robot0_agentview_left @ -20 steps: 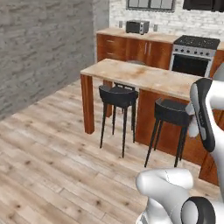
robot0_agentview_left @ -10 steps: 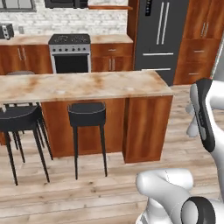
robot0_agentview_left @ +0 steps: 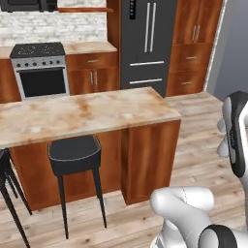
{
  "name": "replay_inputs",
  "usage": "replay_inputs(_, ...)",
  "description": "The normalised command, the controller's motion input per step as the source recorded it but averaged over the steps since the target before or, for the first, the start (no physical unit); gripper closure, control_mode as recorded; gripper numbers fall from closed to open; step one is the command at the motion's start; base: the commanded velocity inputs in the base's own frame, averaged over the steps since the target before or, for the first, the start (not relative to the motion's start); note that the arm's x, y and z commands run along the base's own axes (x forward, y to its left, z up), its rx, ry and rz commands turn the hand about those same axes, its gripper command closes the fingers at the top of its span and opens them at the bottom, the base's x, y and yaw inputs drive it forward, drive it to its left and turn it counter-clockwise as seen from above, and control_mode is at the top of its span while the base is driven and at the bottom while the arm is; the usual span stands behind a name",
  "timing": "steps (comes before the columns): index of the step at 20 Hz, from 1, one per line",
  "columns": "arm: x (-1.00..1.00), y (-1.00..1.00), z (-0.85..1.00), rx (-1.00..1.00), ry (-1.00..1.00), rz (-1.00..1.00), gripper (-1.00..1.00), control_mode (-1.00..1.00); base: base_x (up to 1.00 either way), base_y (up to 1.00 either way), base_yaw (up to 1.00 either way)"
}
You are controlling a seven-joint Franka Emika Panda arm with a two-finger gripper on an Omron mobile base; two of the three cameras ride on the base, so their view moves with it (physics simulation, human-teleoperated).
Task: Move the drinks to the dining counter.
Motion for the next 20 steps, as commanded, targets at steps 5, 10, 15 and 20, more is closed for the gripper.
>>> replay_inputs(5, 0.0, 0.0, 0.0, 0.0, 0.0, 0.0, 1.0, 1.0, 1.0, 0.11, -0.15)
replay_inputs(10, 0.0, 0.0, 0.0, 0.0, 0.0, 0.0, 1.0, 1.0, 1.0, 0.16, -0.13)
replay_inputs(15, 0.0, 0.0, 0.0, 0.0, 0.0, 0.0, 1.0, 1.0, 1.0, 0.2, -0.04)
replay_inputs(20, 0.0, 0.0, 0.0, 0.0, 0.0, 0.0, 1.0, 1.0, 1.0, 0.32, 0.05)
